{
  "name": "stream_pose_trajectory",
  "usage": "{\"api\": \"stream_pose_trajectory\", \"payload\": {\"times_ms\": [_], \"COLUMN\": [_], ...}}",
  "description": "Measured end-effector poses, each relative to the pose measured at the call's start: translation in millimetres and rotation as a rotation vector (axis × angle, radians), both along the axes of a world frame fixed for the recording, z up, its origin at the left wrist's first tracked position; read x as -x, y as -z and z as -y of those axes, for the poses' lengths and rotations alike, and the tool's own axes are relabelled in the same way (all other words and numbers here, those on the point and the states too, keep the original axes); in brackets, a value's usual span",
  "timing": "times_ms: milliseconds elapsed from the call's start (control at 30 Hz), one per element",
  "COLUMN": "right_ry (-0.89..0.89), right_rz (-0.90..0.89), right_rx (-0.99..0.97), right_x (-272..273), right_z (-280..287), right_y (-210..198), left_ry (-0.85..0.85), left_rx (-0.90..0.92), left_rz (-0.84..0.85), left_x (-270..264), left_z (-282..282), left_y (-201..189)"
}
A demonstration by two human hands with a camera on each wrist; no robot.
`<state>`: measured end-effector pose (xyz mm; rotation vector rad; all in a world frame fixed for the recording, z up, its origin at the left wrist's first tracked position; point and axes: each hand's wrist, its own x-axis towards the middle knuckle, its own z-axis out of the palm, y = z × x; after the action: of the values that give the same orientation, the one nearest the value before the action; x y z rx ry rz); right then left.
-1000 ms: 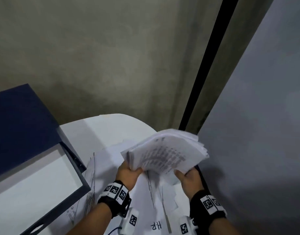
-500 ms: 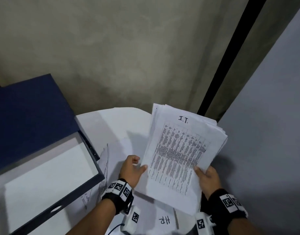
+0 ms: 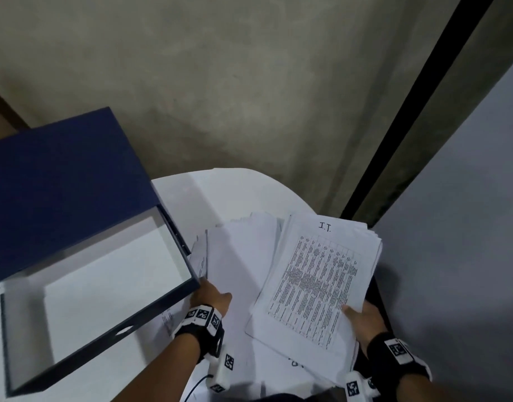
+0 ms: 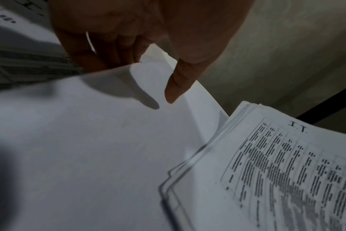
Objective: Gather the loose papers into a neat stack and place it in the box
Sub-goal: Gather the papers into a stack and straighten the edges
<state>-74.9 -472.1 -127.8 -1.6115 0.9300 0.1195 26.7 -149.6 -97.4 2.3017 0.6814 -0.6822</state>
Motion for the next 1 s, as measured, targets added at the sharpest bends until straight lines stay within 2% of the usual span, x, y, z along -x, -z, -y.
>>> {"api": "stream_pose_trajectory", "payload": {"times_ms": [133, 200, 333, 500, 567, 633, 733, 833, 1000], "right_ry": [-0.030, -0.018, 0.000, 0.034, 0.051, 0.052, 0.054, 0.040, 0.025], "right_rz": [-0.047, -0.063, -0.067, -0.063, -0.062, -0.062, -0.062, -0.064, -0.071], "right_rx": [0.036, 0.042, 0.050, 0.025, 0.008, 0.003, 0.007, 0.015, 0.021], "right_x": [4, 4, 7, 9, 10, 11, 11, 11, 11], "right_z": [0, 0, 2, 3, 3, 3, 2, 3, 3], "right_y": [10, 15, 20, 23, 24, 23, 26, 27, 28], "left_ry": [0.101, 0.179, 0.149, 0.250, 0.227, 0.154, 0.145, 0.157, 0.078], "left_rx": [0.143, 0.083, -0.108, -0.037, -0.042, -0.070, -0.055, -0.026, -0.059], "left_rz": [0.018, 0.025, -0.004, 0.047, 0.089, 0.061, 0.030, 0.065, 0.132], "left_x": [-2, 1, 8, 10, 11, 11, 8, 10, 10], "left_z": [3, 7, 11, 15, 17, 14, 8, 9, 10], "left_y": [2, -4, -15, -13, -14, -18, -22, -26, -28]}}
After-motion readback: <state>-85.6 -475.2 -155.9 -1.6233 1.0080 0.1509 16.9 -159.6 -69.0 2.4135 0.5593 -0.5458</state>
